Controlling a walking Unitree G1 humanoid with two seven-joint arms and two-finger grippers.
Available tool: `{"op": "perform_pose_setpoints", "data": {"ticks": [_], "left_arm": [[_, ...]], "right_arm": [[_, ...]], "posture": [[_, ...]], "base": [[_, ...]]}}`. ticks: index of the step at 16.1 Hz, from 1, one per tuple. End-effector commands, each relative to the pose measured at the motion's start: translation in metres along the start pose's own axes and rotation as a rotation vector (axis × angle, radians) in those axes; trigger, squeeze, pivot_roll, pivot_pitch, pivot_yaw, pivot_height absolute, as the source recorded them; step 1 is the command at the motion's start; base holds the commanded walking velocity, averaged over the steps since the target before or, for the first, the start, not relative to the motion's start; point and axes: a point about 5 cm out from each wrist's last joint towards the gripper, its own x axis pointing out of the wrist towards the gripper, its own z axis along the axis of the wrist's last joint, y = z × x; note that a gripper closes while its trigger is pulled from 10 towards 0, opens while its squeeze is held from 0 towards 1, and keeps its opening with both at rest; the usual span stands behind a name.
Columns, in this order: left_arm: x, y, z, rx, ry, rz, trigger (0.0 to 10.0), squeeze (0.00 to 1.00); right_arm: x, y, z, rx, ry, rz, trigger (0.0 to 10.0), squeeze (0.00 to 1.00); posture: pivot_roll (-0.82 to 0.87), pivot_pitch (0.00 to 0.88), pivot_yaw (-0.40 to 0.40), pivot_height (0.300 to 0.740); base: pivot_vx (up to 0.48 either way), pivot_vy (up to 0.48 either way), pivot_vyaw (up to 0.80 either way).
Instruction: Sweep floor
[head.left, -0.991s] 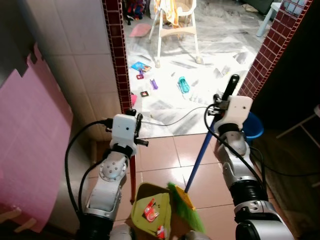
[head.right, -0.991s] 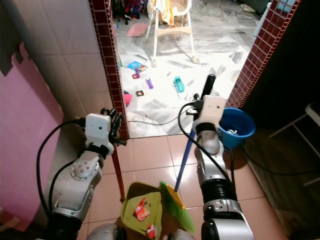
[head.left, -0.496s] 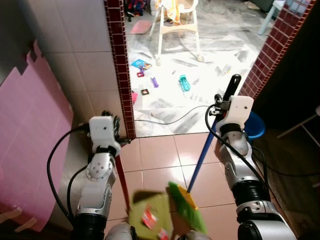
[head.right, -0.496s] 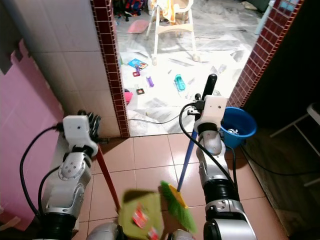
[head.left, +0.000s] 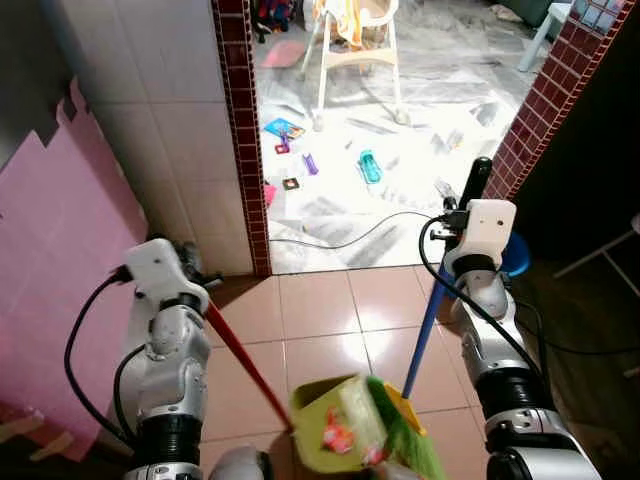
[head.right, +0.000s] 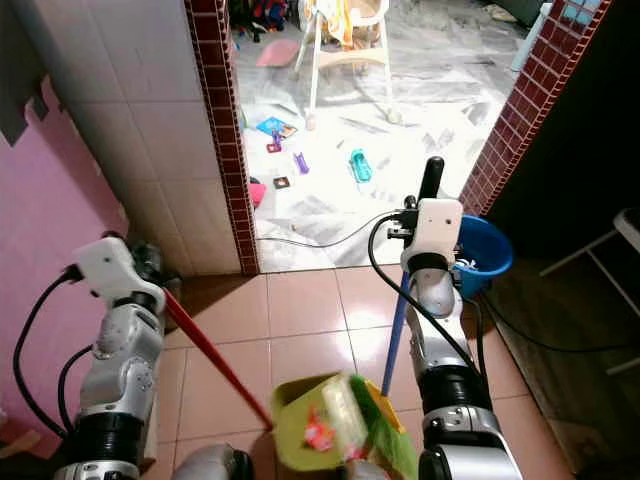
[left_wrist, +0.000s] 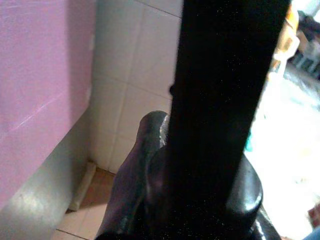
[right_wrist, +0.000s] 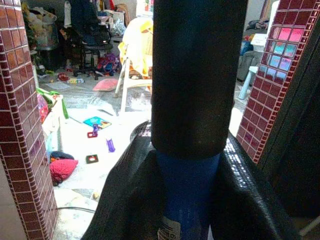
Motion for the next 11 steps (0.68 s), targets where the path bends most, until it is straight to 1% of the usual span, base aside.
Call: {"op": "perform_pose_setpoints", "data": {"ticks": [1,2,4,5,6,8,9,11], "left_arm": [[0.007,-0.002,0.014,-0.074,-0.057,0.02,10.0,0.0],[0.011,0.0,0.021,-0.107,-0.085,0.051,10.0,0.0],[0.017,0.0,0.032,-0.207,-0.119,0.089,10.0,0.0],[0.018,0.0,0.033,-0.219,-0.12,0.095,10.0,0.0],[0.021,-0.002,0.035,-0.301,-0.11,0.096,10.0,0.0],[0.025,-0.003,0.03,-0.454,-0.066,0.108,10.0,0.0],[0.025,-0.003,0.028,-0.479,-0.05,0.11,10.0,0.0],[0.026,-0.001,0.022,-0.542,-0.019,0.127,10.0,0.0]], "right_arm": [[0.0,-0.002,0.003,-0.027,-0.014,0.006,10.0,0.0],[0.001,-0.004,0.002,-0.039,-0.014,0.006,10.0,0.0],[0.001,-0.009,0.003,-0.057,-0.015,0.005,10.0,0.0],[0.002,-0.01,0.003,-0.06,-0.015,0.005,10.0,0.0],[0.002,-0.011,0.003,-0.063,-0.014,0.003,10.0,0.0],[0.002,-0.011,0.004,-0.076,-0.018,-0.004,10.0,0.0],[0.002,-0.013,0.004,-0.105,-0.025,-0.019,10.0,0.0],[0.002,-0.026,0.006,-0.231,-0.046,-0.067,10.0,0.0]], "posture": [[-0.04,0.0,-0.036,0.74],[-0.04,0.0,-0.062,0.74],[-0.05,0.0,-0.071,0.74],[-0.05,0.0,-0.071,0.74],[-0.05,0.0,-0.071,0.74],[-0.06,0.0,-0.07,0.74],[-0.06,0.0,-0.065,0.74],[-0.07,0.0,-0.066,0.74]], "base": [[0.0,0.0,0.0],[0.0,0.0,0.0],[0.0,0.0,0.0],[0.0,0.0,0.0],[0.0,0.0,0.0],[0.0,0.0,0.0],[0.0,0.0,0.0],[0.0,0.0,0.0]]}}
